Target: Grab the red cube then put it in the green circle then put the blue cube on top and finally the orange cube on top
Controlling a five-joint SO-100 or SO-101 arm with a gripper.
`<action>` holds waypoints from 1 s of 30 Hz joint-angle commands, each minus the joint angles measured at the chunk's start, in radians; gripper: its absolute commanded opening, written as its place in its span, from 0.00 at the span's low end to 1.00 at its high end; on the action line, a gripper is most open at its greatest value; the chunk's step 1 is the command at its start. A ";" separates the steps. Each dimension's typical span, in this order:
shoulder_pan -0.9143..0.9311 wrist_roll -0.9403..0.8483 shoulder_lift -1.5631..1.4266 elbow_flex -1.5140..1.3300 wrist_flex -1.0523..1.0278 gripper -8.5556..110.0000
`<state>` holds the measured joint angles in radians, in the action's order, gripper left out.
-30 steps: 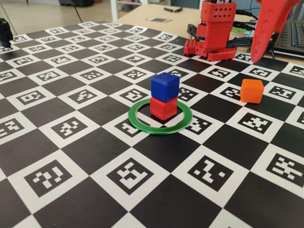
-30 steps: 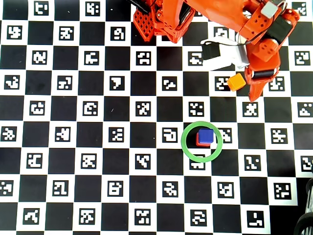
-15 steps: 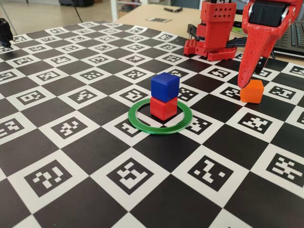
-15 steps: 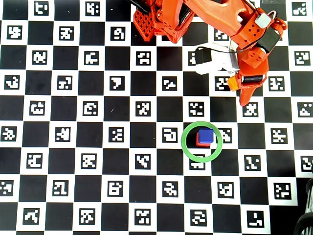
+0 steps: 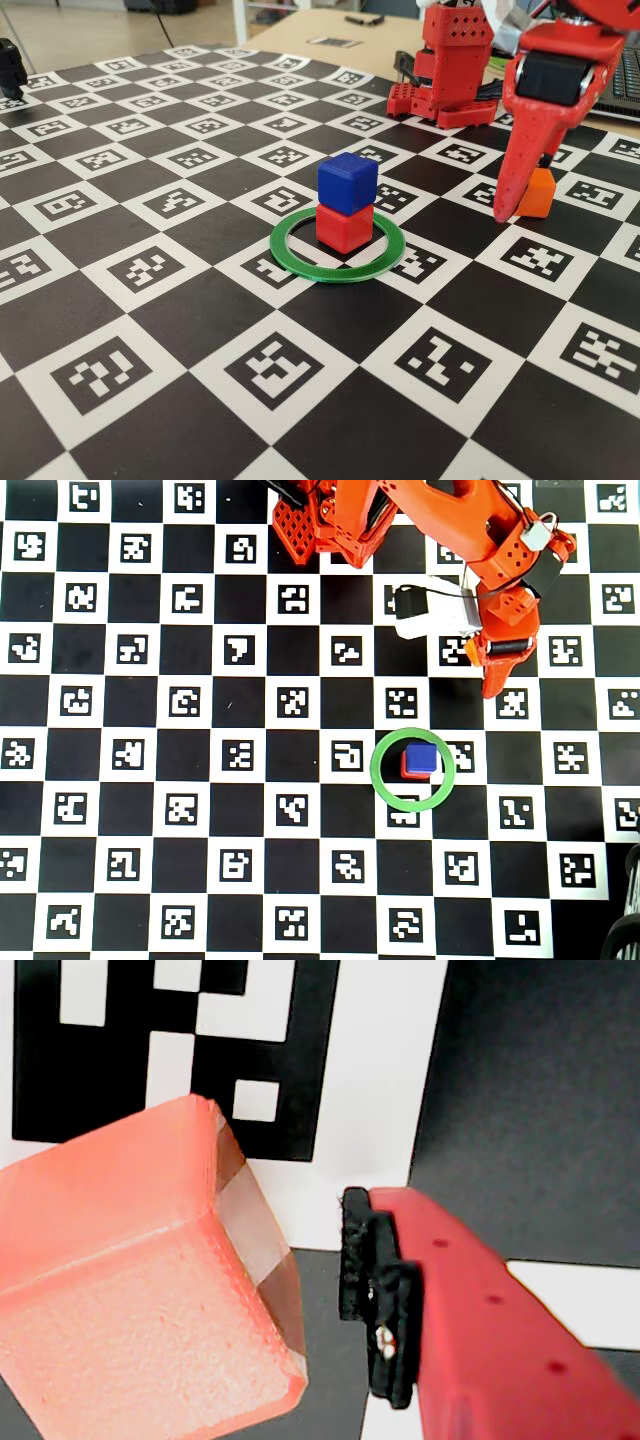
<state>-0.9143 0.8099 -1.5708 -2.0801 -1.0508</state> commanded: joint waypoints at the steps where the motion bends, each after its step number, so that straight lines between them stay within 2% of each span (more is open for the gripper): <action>1: -0.008 -0.002 -0.026 0.003 0.003 0.45; 30: 0.002 -0.313 -0.026 0.002 0.035 0.45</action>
<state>-0.9143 0.5262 -1.5708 -2.0893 -1.0278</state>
